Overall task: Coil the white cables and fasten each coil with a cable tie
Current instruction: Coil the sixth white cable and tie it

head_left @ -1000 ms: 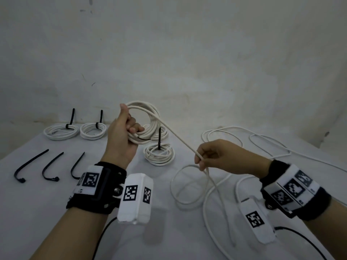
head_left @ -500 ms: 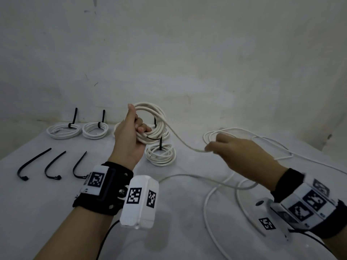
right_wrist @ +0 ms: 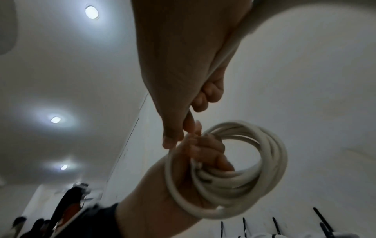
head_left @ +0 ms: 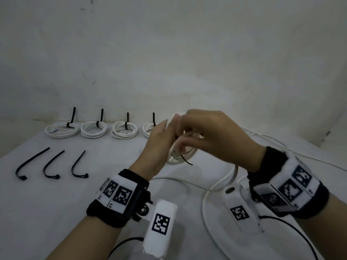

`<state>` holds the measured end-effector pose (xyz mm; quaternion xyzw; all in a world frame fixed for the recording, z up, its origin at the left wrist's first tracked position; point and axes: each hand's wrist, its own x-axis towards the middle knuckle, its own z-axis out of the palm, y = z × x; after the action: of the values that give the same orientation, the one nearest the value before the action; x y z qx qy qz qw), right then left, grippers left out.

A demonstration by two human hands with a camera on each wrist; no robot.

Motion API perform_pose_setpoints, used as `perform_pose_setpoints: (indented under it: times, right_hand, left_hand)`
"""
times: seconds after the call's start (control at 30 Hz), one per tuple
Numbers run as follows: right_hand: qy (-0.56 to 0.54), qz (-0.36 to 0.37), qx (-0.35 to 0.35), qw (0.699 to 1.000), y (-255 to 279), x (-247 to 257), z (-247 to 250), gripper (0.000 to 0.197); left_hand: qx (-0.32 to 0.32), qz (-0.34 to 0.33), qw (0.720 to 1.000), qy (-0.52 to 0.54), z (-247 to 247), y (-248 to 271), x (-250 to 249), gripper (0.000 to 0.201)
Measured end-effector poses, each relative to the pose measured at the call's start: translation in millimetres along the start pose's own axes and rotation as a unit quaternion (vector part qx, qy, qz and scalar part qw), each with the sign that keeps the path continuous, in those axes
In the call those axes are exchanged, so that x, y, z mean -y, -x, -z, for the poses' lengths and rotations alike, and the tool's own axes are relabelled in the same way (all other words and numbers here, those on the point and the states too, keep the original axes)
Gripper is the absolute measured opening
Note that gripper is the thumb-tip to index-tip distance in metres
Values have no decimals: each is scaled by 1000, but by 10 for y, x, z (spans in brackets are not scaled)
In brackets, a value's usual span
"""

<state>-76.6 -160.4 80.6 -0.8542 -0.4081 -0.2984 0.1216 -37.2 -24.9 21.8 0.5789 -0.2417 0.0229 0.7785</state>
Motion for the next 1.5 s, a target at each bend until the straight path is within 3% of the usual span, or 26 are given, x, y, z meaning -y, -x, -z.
perform_pose_setpoints:
  times: [0.1, 0.2, 0.4, 0.5, 0.6, 0.67, 0.77, 0.87, 0.93, 1.07, 1.13, 1.23, 1.3, 1.43, 1.5]
  right_hand:
    - [-40, -84, -48, 994, -51, -183, 4, 21]
    - [-69, -120, -68, 988, -51, -267, -55, 24]
    - [-57, -135, -118, 982, -71, -294, -106, 26]
    - [-36, -115, -94, 988, -40, -332, -121, 27]
    - [-31, -133, -13, 991, 0, -328, -151, 43]
    - [-36, -150, 9, 988, 2, -309, -190, 48]
    - [-62, -154, -23, 986, -20, -303, -238, 36]
    - [-66, -166, -21, 984, -23, -319, -241, 32]
    - [-57, -172, -14, 983, -12, -344, -218, 30]
    - [-55, -152, -14, 987, -2, -384, -188, 24]
    - [-53, -144, -24, 988, -6, -403, -177, 23]
    - [-49, -144, -34, 988, -10, -425, -185, 23]
    - [-60, -152, -39, 986, -20, -432, -207, 24]
    - [-90, -154, -58, 982, -55, -413, -251, 22]
    - [-162, -183, -73, 967, -47, -393, -240, 18]
  left_hand:
    - [28, 56, 996, 66, 5, -5, -60, 41]
    - [54, 84, 989, 110, 26, -3, -78, 43]
    - [40, 75, 989, 124, 104, -25, -28, 13]
    - [31, 72, 985, 157, 106, -29, -54, 4]
    - [24, 70, 982, 173, 126, -46, -68, 13]
    - [20, 73, 984, 161, 152, -62, -63, 18]
    - [-2, 67, 994, 85, 178, -69, -74, 22]
    - [-42, 2, 998, -40, 243, -77, -112, 5]
    - [-60, -41, 990, -117, 306, -85, -130, 20]
    - [-53, -86, 983, -155, 311, -75, -132, 16]
    - [-52, -65, 989, -124, 285, -74, -110, 19]
    - [-18, 38, 998, -52, 250, -84, -76, 41]
    - [4, 86, 996, 13, 230, -88, -82, 42]
    - [7, 102, 988, 113, 215, -97, -130, 30]
    - [-14, 101, 986, 131, 215, -109, -136, 31]
